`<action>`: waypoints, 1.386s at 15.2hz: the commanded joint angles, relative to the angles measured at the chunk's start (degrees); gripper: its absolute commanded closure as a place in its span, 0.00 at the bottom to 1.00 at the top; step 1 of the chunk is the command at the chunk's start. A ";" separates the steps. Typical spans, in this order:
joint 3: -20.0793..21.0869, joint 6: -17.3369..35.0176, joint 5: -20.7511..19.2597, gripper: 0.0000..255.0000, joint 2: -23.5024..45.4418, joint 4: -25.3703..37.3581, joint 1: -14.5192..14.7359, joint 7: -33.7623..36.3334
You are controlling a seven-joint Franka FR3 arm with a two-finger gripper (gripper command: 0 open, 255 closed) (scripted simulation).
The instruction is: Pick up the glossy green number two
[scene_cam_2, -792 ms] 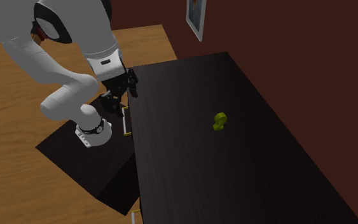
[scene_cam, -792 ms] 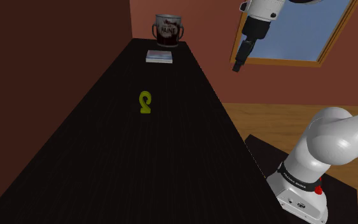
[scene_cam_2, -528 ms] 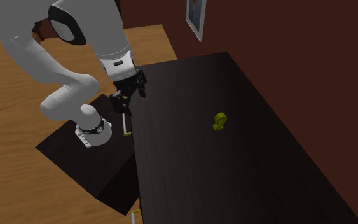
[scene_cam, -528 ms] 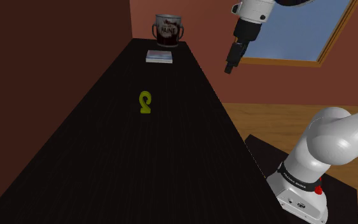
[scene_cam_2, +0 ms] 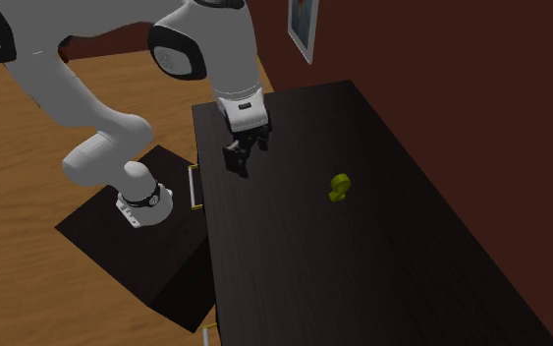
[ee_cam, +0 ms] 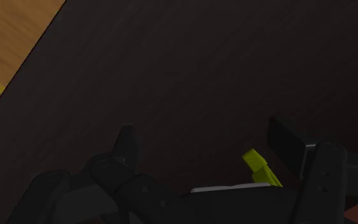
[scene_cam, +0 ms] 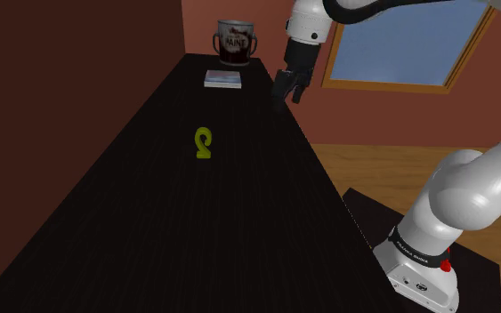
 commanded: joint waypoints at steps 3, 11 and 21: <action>3.92 2.81 -0.45 0.00 8.74 5.34 -0.56 7.35; 9.28 4.90 -5.65 0.00 27.73 20.18 -0.22 22.06; 9.72 4.92 -11.89 0.00 45.11 35.32 3.60 32.87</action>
